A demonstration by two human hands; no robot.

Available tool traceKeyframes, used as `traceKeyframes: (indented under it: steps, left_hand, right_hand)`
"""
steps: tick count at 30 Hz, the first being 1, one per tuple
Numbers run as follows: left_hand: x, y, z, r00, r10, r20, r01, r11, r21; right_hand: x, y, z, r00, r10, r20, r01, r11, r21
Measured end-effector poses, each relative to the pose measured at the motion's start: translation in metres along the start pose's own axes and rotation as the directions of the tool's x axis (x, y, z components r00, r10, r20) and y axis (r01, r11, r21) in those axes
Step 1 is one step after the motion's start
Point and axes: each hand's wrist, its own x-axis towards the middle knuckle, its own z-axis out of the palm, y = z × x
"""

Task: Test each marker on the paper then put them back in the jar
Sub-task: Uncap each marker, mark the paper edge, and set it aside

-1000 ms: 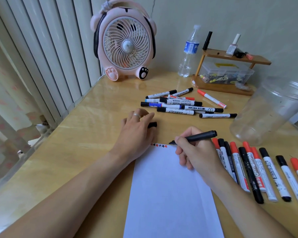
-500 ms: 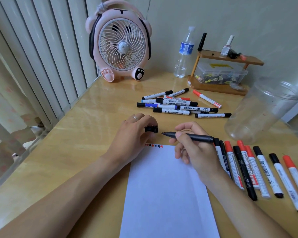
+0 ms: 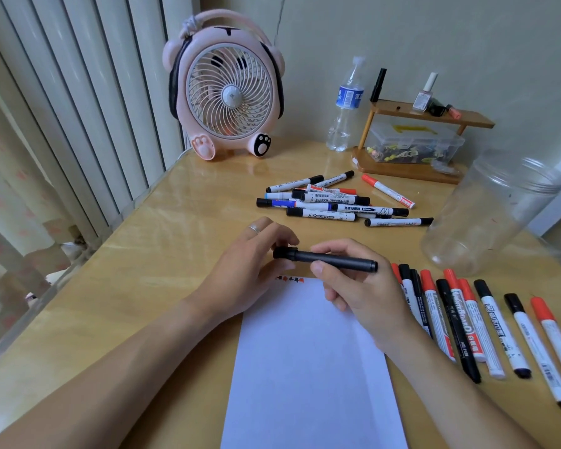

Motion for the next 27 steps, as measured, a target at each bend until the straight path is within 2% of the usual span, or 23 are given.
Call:
traceKeyframes:
  steps: [3, 5, 8, 11, 13, 18, 27]
  left_hand:
    - [0.000, 0.000, -0.001, 0.999, 0.030, 0.025, -0.031, 0.999, 0.023]
    - [0.000, 0.001, -0.005, 0.999, 0.042, 0.022, -0.042, 0.999, 0.006]
    - [-0.001, 0.000, -0.012, 0.992, 0.079, 0.097, -0.076, 0.997, -0.034]
    - [-0.005, 0.000, -0.010, 0.976, 0.053, 0.213, -0.040, 0.997, -0.065]
    - [-0.007, -0.001, -0.008, 0.972, 0.041, 0.233, -0.016, 0.994, -0.107]
    - [-0.010, 0.005, -0.006, 0.970, 0.032, 0.242, 0.001, 0.991, -0.134]
    - [-0.015, 0.011, -0.003, 0.976, 0.039, 0.212, -0.010, 0.991, -0.134]
  right_hand:
    - [0.000, -0.002, -0.003, 0.997, 0.072, 0.031, -0.077, 0.977, 0.199]
    - [0.001, -0.005, -0.007, 0.994, 0.098, 0.043, -0.104, 0.975, 0.195]
    - [0.001, -0.007, -0.013, 0.988, 0.129, 0.079, -0.131, 0.991, 0.023]
    - [0.001, -0.007, -0.017, 0.995, 0.041, 0.087, -0.014, 0.957, -0.289]
    - [-0.001, -0.007, -0.015, 0.994, -0.009, 0.107, 0.049, 0.923, -0.382]
    - [-0.003, -0.003, -0.011, 0.992, -0.070, 0.109, 0.107, 0.918, -0.383]
    - [-0.004, -0.012, -0.012, 0.991, 0.022, 0.131, 0.008, 0.975, -0.223]
